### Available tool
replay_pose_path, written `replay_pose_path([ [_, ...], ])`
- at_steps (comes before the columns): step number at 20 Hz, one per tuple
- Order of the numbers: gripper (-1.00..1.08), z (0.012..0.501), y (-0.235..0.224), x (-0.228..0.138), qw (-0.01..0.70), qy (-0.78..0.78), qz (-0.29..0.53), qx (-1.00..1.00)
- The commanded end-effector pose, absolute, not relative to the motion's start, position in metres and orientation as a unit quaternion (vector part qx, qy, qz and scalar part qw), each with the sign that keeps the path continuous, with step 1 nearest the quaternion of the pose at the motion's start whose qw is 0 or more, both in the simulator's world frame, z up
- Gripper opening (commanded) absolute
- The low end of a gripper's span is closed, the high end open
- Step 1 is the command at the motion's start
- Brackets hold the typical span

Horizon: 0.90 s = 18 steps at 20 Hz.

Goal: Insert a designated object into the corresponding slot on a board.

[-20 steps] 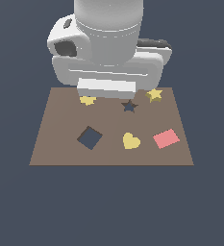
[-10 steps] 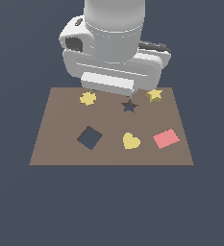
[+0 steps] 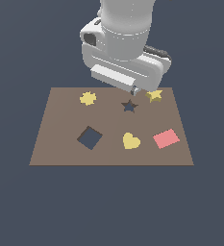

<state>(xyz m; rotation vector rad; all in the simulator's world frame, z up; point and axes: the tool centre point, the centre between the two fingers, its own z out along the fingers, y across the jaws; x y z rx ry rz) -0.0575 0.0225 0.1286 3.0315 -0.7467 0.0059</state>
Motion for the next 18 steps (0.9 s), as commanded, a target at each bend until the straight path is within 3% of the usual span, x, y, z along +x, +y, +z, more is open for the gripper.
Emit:
replay_pose_path([
  [1,1.00,0.122,0.031,-0.067,0.009,-0.277,0.002,0.961],
  [18,1.00,0.080,0.101,-0.107,0.004,-0.512,0.001,0.859],
])
